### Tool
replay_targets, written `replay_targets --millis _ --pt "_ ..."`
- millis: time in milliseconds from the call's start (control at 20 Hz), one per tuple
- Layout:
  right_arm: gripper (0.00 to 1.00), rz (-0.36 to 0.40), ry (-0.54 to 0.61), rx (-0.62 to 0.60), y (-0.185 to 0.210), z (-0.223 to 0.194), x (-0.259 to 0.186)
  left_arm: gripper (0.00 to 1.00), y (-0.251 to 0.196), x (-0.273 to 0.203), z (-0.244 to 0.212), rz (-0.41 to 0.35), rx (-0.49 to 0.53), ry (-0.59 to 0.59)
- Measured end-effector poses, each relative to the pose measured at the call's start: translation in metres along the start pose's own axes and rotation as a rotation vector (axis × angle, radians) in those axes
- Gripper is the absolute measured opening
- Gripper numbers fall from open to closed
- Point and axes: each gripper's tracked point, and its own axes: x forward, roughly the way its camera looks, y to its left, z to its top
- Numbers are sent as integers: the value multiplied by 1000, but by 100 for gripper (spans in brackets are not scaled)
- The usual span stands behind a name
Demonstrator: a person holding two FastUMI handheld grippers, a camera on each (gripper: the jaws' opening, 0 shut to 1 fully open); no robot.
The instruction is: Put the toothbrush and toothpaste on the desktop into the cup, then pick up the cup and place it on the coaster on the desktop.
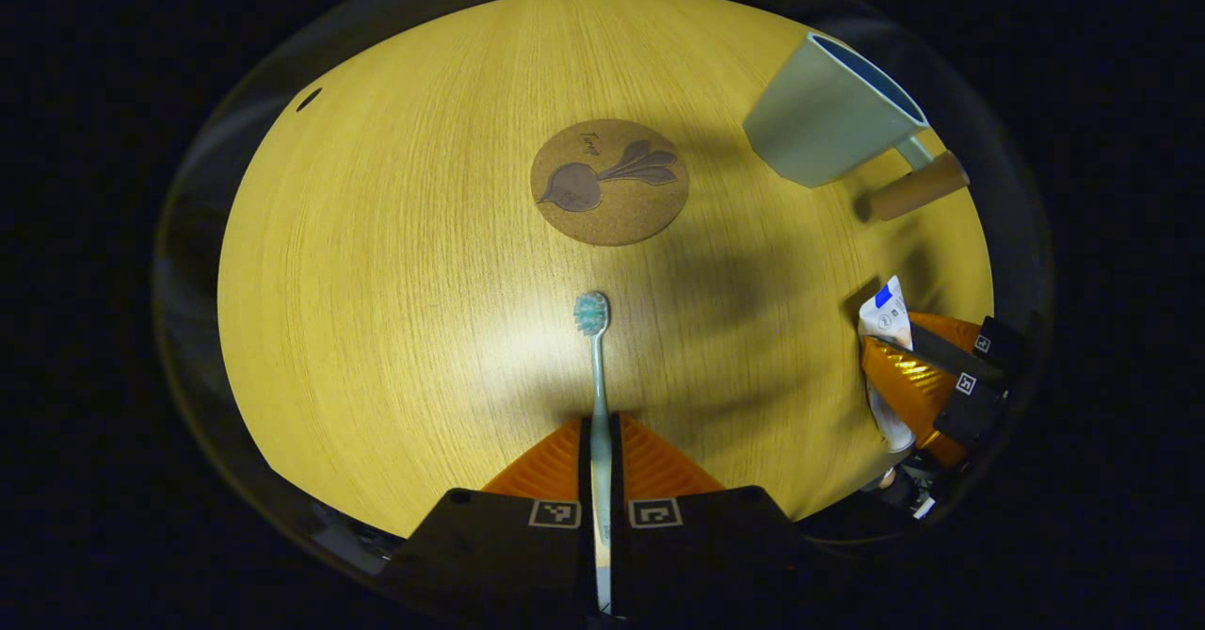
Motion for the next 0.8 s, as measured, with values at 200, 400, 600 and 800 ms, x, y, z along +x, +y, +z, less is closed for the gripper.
replay_targets --millis 200,400,600,800 --pt "20 0 5 8 0 0 -1 2 0 -2 0 -20 21 -29" --pt "17 -10 -12 16 0 1 -2 2 0 -3 0 -28 26 -84" --pt "17 -44 -35 19 -1 2 -3 2 0 -4 0 -23 44 -162" --pt "12 -32 -56 64 -1 2 -4 2 -2 -3 -1 -31 77 -212"
